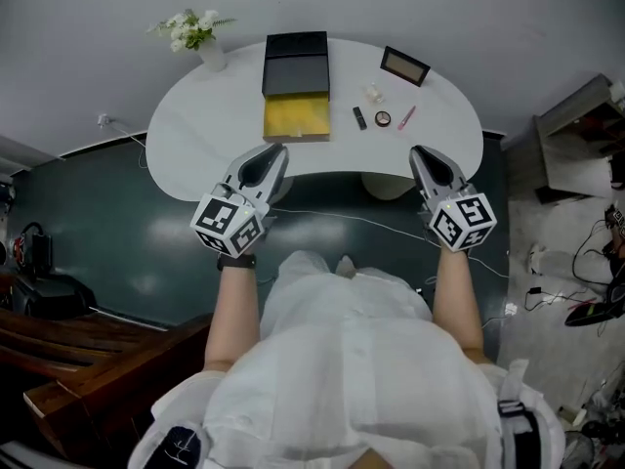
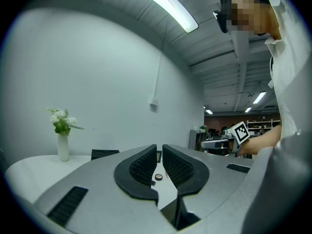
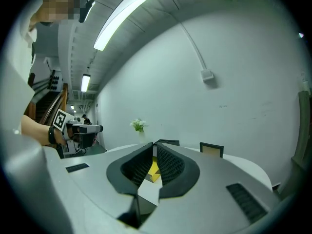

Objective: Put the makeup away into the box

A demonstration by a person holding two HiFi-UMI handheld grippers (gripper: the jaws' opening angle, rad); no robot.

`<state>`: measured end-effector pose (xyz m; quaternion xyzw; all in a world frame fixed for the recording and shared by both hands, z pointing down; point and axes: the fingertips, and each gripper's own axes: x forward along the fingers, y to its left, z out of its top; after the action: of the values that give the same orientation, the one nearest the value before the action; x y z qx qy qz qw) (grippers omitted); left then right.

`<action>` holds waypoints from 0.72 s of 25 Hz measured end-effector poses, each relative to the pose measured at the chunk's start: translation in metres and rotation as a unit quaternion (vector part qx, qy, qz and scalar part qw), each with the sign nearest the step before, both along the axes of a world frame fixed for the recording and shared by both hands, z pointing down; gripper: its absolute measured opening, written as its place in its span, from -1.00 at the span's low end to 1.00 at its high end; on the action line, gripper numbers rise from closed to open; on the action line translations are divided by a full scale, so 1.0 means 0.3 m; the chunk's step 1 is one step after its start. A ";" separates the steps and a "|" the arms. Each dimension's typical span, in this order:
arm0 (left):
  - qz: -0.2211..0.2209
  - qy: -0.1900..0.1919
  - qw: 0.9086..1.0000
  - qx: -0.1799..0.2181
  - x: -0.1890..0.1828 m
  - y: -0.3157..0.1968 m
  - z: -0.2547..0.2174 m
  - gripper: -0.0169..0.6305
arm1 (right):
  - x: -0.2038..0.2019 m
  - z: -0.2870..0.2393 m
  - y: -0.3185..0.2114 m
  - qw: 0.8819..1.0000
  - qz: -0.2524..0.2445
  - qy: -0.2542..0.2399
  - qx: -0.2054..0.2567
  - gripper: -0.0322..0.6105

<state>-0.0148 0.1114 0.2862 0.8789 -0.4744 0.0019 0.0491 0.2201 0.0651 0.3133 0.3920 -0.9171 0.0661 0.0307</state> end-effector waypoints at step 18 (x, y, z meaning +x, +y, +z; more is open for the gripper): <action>0.029 0.003 0.999 -0.030 -0.120 -0.373 0.084 -0.81 | -0.158 0.068 -0.312 0.999 -0.001 0.025 -0.031 -0.77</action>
<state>-0.0507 -0.0006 0.3114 0.8904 -0.4485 0.0150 0.0767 0.1728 -0.0285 0.3336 0.3912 -0.9141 0.0846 0.0656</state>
